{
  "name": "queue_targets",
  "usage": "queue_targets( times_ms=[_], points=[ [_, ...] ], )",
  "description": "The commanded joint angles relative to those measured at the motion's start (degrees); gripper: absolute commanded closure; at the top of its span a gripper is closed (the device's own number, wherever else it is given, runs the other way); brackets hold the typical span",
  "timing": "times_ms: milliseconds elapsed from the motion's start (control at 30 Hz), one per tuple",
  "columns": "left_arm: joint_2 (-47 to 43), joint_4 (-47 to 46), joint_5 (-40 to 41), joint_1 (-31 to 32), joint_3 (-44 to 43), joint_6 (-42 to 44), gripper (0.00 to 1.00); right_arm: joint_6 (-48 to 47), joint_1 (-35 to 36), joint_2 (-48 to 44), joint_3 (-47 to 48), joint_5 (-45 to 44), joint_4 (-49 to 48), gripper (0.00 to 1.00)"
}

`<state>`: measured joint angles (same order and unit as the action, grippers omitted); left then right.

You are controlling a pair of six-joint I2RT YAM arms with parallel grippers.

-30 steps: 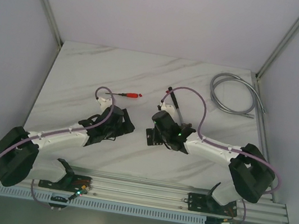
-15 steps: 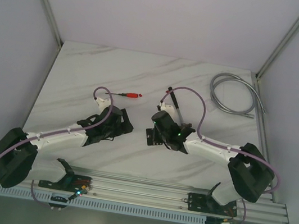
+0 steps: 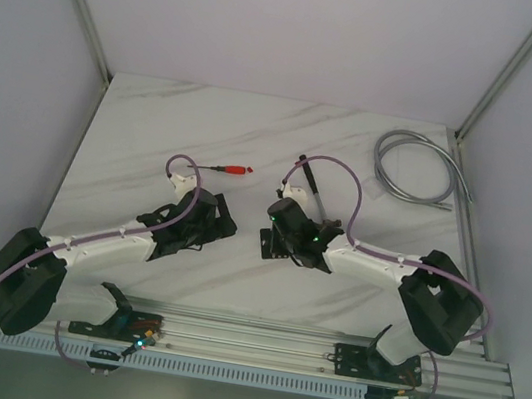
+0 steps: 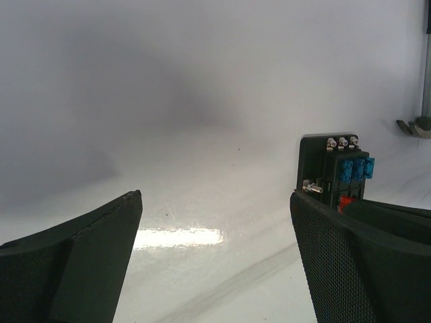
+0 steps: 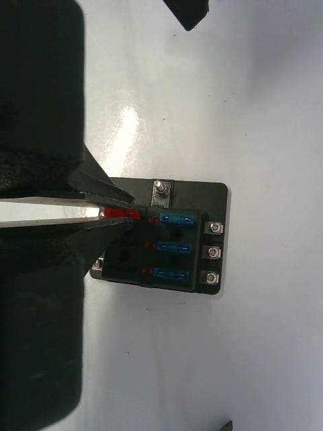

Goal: Snap on the fuse box
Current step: Install the fuse at the fuse box base.

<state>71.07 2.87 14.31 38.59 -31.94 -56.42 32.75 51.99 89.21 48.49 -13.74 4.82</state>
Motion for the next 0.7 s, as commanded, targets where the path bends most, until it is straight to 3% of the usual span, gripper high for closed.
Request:
queue_targets(
  times_ms=[0, 667],
  points=[
    [-0.49, 1.08, 0.99, -0.35, 0.65, 0.68, 0.0, -0.5, 0.37, 0.92, 0.55, -0.11, -0.88, 1.0],
    [-0.75, 1.05, 0.83, -0.31, 0.83, 0.35, 0.0, -0.48, 0.48, 2.45, 0.89, -3.23, 1.14, 0.96]
  ],
)
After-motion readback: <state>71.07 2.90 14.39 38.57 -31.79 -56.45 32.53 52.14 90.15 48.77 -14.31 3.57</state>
